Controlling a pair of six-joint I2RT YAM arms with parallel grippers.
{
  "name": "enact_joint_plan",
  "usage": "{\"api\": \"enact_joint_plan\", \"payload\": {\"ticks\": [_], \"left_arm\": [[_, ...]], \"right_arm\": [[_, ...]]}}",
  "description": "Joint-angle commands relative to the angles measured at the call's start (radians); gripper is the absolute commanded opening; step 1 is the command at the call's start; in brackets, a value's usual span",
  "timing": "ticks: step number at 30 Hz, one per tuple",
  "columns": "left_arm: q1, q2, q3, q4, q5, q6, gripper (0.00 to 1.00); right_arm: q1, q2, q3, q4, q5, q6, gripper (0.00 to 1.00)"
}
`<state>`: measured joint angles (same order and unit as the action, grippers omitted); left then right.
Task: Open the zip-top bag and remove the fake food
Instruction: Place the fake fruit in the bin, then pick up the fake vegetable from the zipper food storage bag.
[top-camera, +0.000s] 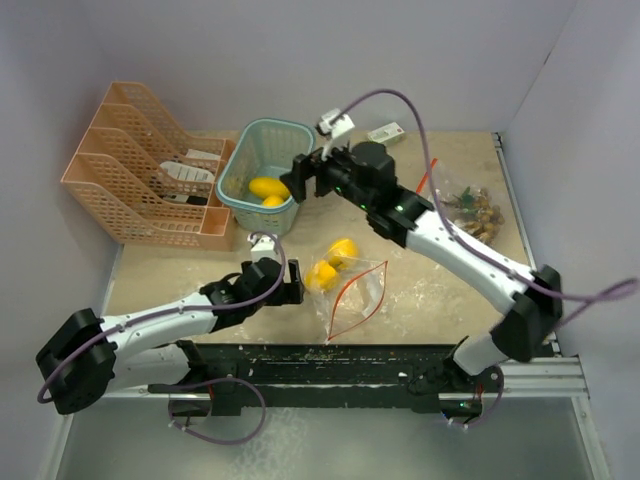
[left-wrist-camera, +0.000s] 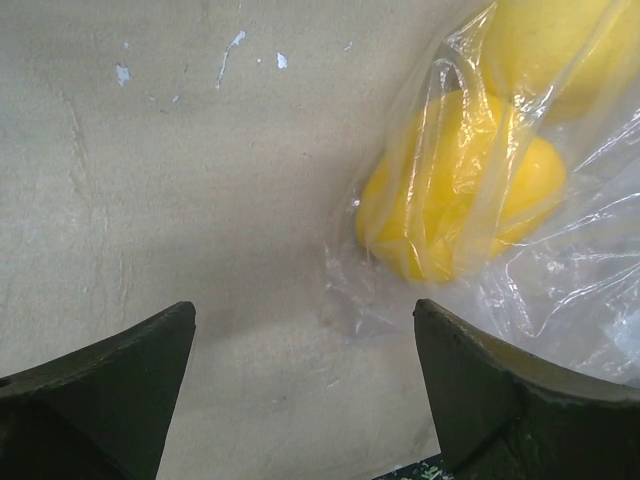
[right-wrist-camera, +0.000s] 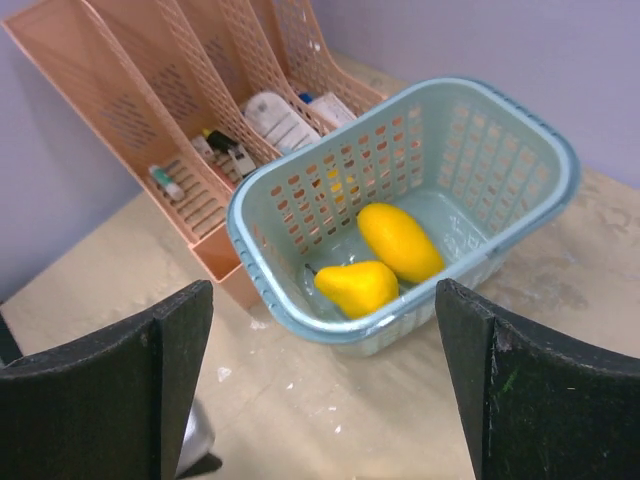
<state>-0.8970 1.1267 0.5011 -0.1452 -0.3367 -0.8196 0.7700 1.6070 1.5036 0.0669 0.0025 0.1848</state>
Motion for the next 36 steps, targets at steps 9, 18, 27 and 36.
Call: {"api": "enact_joint_plan", "payload": {"ticks": [9, 18, 27, 36], "left_arm": [[0.006, 0.020, 0.099, 0.043, -0.078, 0.054, 0.87], [0.008, 0.195, 0.183, 0.152, 0.010, 0.096, 0.65], [0.007, 0.271, 0.239, 0.188, 0.053, 0.116, 0.25], [0.007, 0.344, 0.256, 0.227, 0.098, 0.135, 0.00]], "right_arm": [[-0.003, -0.712, -0.757, 0.120, 0.130, 0.219, 0.73], [-0.002, -0.996, -1.038, 0.102, -0.020, 0.319, 0.10], [-0.003, -0.934, -1.210, 0.269, -0.187, 0.406, 0.00], [-0.002, -0.764, -1.284, 0.414, -0.187, 0.426, 0.00]]}}
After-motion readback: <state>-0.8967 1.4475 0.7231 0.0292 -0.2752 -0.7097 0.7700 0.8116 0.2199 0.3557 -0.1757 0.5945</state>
